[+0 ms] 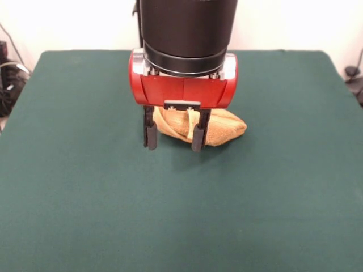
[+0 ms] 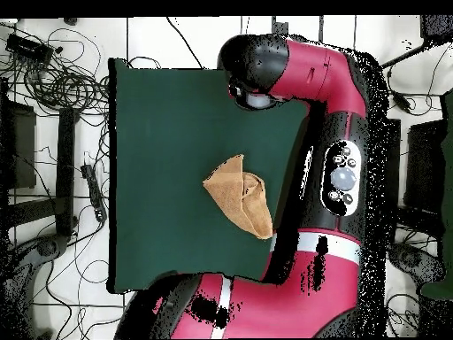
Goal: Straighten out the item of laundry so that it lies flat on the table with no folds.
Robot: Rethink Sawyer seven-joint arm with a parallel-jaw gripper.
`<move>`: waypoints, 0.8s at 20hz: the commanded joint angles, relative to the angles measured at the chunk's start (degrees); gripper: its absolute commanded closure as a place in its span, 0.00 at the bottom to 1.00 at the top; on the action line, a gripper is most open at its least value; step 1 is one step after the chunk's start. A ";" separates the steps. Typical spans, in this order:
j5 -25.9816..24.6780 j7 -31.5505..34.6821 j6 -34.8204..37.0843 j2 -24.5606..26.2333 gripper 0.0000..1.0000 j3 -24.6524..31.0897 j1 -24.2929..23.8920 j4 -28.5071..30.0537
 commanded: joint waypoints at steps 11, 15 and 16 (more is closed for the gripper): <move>1.55 3.47 1.70 -13.39 0.00 1.52 1.24 19.44; 1.75 2.70 -0.65 -17.52 0.00 1.91 0.76 25.98; 1.69 2.37 -1.00 -18.10 0.00 2.04 0.63 26.93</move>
